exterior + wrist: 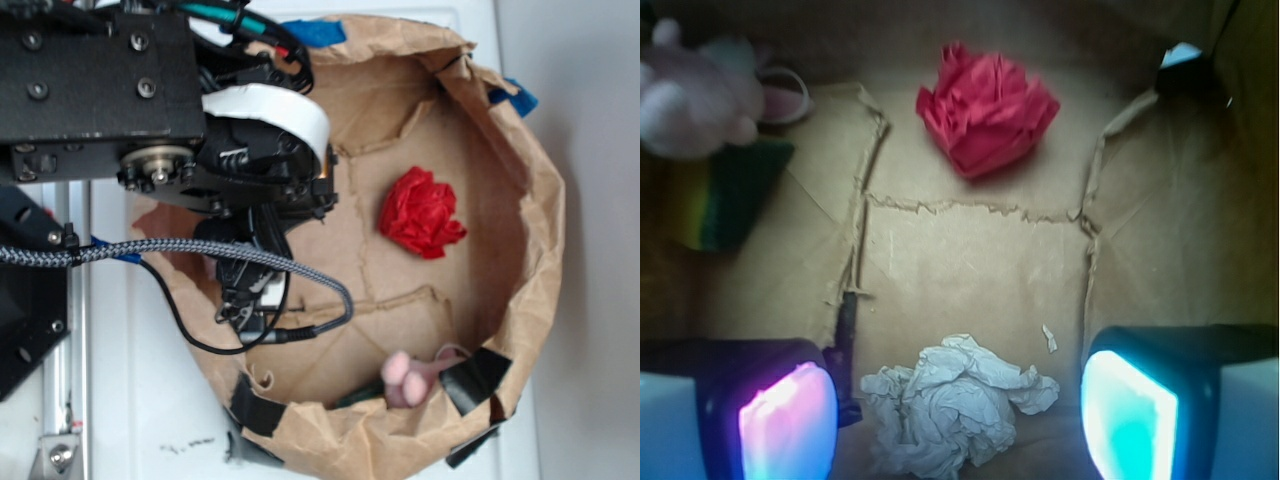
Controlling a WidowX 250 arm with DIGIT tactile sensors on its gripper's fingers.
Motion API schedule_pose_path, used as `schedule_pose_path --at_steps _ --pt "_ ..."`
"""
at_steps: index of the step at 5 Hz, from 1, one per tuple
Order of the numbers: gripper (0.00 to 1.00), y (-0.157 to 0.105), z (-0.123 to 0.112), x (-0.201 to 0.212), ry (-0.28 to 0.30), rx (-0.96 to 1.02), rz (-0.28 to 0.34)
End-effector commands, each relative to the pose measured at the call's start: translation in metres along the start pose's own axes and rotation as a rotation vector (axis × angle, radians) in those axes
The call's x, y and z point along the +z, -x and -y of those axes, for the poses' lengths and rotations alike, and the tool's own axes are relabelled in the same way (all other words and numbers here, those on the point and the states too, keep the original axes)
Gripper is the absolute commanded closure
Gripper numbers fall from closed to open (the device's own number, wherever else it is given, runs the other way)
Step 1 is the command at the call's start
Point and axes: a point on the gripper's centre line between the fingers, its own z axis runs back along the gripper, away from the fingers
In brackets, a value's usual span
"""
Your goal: Grab the white paper.
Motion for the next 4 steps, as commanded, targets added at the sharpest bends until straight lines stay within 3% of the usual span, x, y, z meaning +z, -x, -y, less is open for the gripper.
schedule_pose_path --at_steps 1,2,4 --pt "0.0 -0.003 -0.004 -0.01 -0.026 0.032 -0.058" --pt "0.0 -0.001 -0.008 -0.026 -0.028 0.05 -0.131" --pt "0.0 0.021 -0.005 -0.05 -0.007 -0.002 -0.218"
